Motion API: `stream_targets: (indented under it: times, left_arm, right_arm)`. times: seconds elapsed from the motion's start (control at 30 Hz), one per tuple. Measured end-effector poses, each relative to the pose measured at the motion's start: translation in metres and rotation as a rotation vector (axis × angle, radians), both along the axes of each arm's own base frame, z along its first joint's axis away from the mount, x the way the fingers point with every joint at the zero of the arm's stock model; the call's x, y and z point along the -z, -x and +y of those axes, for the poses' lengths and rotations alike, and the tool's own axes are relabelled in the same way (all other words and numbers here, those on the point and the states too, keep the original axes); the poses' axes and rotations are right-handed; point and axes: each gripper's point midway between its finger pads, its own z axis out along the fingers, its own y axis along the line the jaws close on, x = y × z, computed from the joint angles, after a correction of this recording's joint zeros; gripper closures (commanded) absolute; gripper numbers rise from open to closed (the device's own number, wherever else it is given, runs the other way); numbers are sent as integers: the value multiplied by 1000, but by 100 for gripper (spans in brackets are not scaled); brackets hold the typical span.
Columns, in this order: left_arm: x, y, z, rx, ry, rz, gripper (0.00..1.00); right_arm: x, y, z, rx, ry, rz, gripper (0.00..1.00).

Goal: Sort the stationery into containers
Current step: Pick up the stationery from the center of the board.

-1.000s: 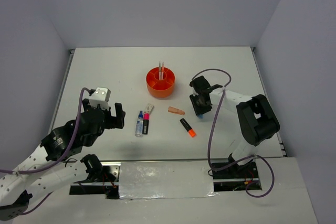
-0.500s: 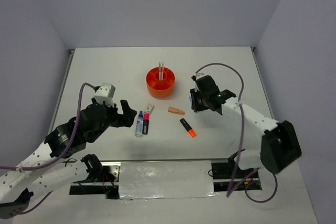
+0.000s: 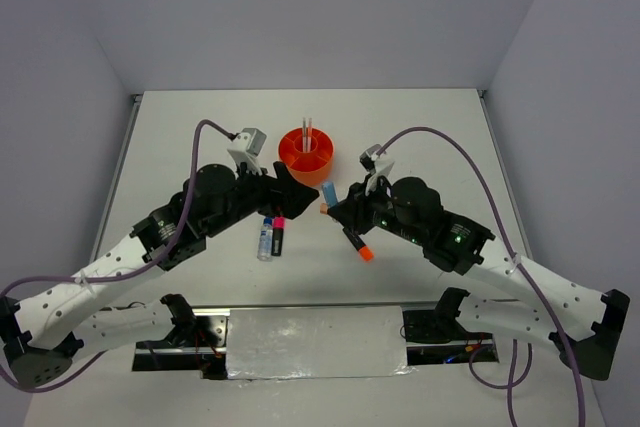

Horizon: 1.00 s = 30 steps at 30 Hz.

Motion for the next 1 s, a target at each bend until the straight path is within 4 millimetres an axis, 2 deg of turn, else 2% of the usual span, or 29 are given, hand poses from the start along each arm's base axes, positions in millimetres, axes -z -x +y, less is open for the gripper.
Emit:
stream_targets:
  times: [0.1,0.13,0.4,0.5,0.57,0.6,0.7,0.8,0.87,0.9,1.0]
  left_arm:
    - [-1,1,-6,18,19,12,13]
    - [-1,1,-8,24,25,14,17]
    - [-4,1,-15,38,56,24,25]
    - [1,-1,-19,43,48,33,30]
    - [6,-3,-21,44,39,45,35]
    - [9,-3,-23,47,32,51,41]
    - [17,-6,-27,49,16,69,46]
    - [23,-7,-30,51,4,84,70]
    - [26,-8,-30,50,-5,89,76]
    - [26,-9,-31,50,-4,89,85]
    - [29,-11,-32,47,-14,93,100]
  right_arm:
    - [-14,6,7,-24,-54,-23,100]
    - [-15,7,10,-32,-60,-22,100]
    - [-10,17,26,-84,-61,-2,100]
    - [-9,20,29,-97,-60,2,100]
    - [-9,23,31,-105,-60,3,100]
    - [-9,23,32,-107,-58,2,100]
    - [-9,24,34,-105,-53,0,100]
    - [-9,22,35,-93,-47,-2,100]
    - [-8,20,35,-83,-41,-3,100]
    - [-7,19,35,-76,-37,-3,100]
    - [-4,17,35,-64,-25,-1,100]
